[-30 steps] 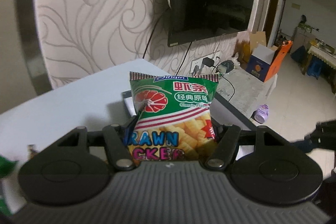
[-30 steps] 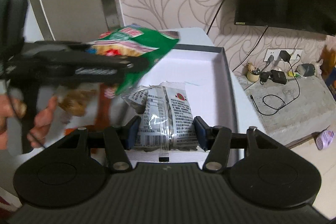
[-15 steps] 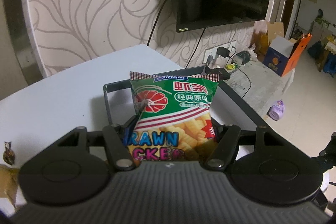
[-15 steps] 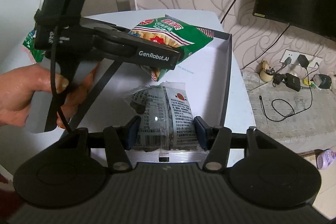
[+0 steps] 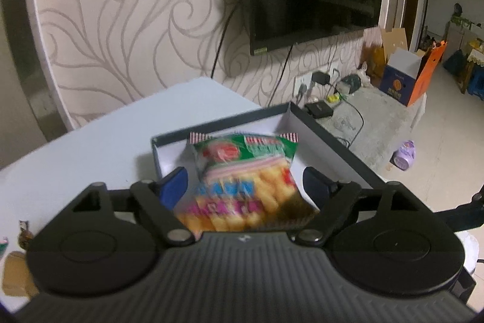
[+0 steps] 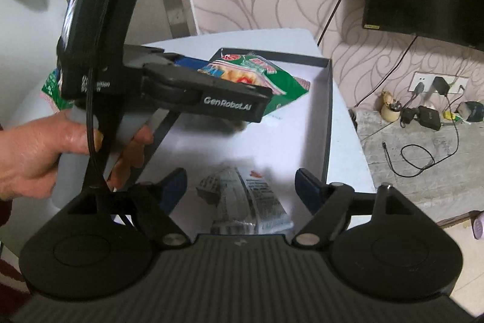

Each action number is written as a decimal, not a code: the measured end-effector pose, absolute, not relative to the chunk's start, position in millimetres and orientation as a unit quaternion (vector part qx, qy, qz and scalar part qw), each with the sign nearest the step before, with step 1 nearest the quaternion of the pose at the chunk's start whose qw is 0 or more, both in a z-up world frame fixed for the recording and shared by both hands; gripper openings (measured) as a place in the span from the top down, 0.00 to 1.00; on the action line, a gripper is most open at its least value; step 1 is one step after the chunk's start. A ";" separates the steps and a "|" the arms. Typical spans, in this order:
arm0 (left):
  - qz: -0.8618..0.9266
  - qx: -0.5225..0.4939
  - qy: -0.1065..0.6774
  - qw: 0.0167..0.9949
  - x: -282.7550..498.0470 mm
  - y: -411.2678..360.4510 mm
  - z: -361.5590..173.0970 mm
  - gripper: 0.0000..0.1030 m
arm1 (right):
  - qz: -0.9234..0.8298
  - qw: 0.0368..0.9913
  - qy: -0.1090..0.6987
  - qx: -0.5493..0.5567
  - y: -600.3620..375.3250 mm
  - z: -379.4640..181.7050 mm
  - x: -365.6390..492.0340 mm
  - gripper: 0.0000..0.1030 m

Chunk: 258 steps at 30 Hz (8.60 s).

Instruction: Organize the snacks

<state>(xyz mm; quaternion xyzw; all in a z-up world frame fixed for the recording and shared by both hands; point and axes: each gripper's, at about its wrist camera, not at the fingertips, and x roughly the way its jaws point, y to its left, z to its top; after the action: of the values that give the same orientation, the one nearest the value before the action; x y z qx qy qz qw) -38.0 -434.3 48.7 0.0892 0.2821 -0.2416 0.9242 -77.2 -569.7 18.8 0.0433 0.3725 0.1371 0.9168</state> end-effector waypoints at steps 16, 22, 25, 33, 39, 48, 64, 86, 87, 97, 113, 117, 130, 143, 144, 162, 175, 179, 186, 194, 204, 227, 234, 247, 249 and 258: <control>-0.216 0.016 0.232 0.948 -106.6 -305.3 73.8 0.18 | 0.119 0.927 0.347 0.078 -525.0 53.8 -103.9 0.20; -0.161 0.008 0.255 0.953 -124.6 -229.1 51.1 0.18 | 0.163 0.919 0.351 0.078 -479.7 59.8 -111.5 0.21; -0.145 -0.011 0.277 0.950 -121.8 -201.6 38.7 0.18 | 0.175 0.914 0.358 0.075 -459.4 59.1 -114.5 0.21; -0.201 0.047 0.316 0.926 -104.8 -196.0 16.1 0.18 | 0.176 0.911 0.364 0.079 -442.8 58.8 -126.1 0.21; -0.232 0.096 0.327 0.911 -89.5 -203.8 0.5 0.18 | 0.158 0.912 0.369 0.089 -449.5 58.2 -134.2 0.21; -0.254 0.070 0.315 0.912 -92.0 -194.5 3.1 0.63 | 0.136 0.909 0.387 0.076 -446.3 51.2 -133.4 0.28; -0.241 0.053 0.328 0.912 -128.6 -157.5 7.2 0.74 | 0.167 0.882 0.440 0.020 -384.4 14.9 -87.9 0.34; -0.234 0.012 0.345 0.909 -149.8 -141.8 10.1 0.53 | 0.183 0.883 0.428 -0.060 -338.8 1.9 -100.6 0.48; -0.234 0.016 0.344 0.909 -149.9 -143.3 9.9 0.54 | 0.182 0.884 0.428 -0.060 -338.2 1.6 -100.7 0.48; -0.231 0.009 0.348 0.909 -129.7 -142.4 10.5 0.78 | 0.169 0.888 0.424 -0.058 -336.2 3.2 -108.7 0.48; -0.216 0.027 0.333 0.917 -116.2 -150.0 7.5 0.78 | 0.160 0.892 0.418 -0.061 -337.7 2.8 -112.5 0.48; -0.215 0.034 0.335 0.917 -119.0 -150.5 8.3 0.74 | 0.159 0.891 0.420 -0.062 -337.4 1.7 -111.8 0.47; -0.215 0.070 0.330 0.916 -135.6 -156.8 3.0 0.19 | 0.158 0.890 0.425 -0.050 -342.0 -3.0 -108.0 0.33; -0.245 0.027 0.336 0.909 -126.4 -152.0 8.6 0.79 | 0.177 0.886 0.423 -0.065 -335.9 -0.6 -105.1 0.45; -0.244 0.029 0.336 0.909 -126.7 -152.2 9.1 0.79 | 0.177 0.886 0.423 -0.067 -335.7 -0.3 -104.8 0.45; -0.228 0.039 0.319 0.919 -131.3 -143.3 25.5 0.83 | 0.182 0.889 0.418 -0.041 -338.0 9.7 -112.2 0.58; -0.211 0.042 0.305 0.928 -130.7 -139.8 43.6 0.84 | 0.195 0.892 0.408 -0.021 -343.2 22.4 -120.0 0.59; -0.207 0.043 0.301 0.930 -128.8 -139.1 51.9 0.84 | 0.199 0.895 0.400 -0.016 -345.1 29.1 -123.3 0.59; -0.200 0.044 0.293 0.934 -127.7 -139.9 65.7 0.84 | 0.208 0.897 0.391 0.003 -349.5 37.7 -126.3 0.59; -0.212 0.047 0.278 0.936 -122.5 -154.5 83.1 0.84 | 0.207 0.905 0.372 0.022 -362.0 51.4 -133.5 0.59; -0.274 0.042 0.248 0.928 -103.7 -217.1 109.3 0.84 | 0.162 0.922 0.345 0.061 -415.5 74.9 -146.7 0.59; -0.391 0.081 0.269 0.877 -73.7 -396.7 70.5 0.84 | 0.065 0.936 0.328 0.109 -548.9 85.3 -160.6 0.59; -0.378 0.098 0.285 0.875 -53.9 -423.8 52.3 0.84 | 0.052 0.936 0.328 0.117 -563.3 80.8 -169.3 0.59; -0.364 0.113 0.271 0.884 -41.4 -441.6 63.0 0.84 | 0.060 0.933 0.332 0.127 -562.7 77.5 -167.8 0.59; -0.364 0.114 0.266 0.885 -42.8 -440.7 66.2 0.83 | 0.061 0.933 0.330 0.128 -561.8 77.8 -168.3 0.59; -0.361 0.135 0.264 0.884 -46.3 -443.8 67.0 0.82 | 0.063 0.934 0.326 0.133 -556.8 76.4 -168.6 0.59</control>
<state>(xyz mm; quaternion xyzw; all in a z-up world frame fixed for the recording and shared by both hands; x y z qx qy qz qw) -46.3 -443.8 67.0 0.1350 0.2637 -0.3612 0.8842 -168.6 -556.8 76.4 0.1330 0.3264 0.0632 0.9337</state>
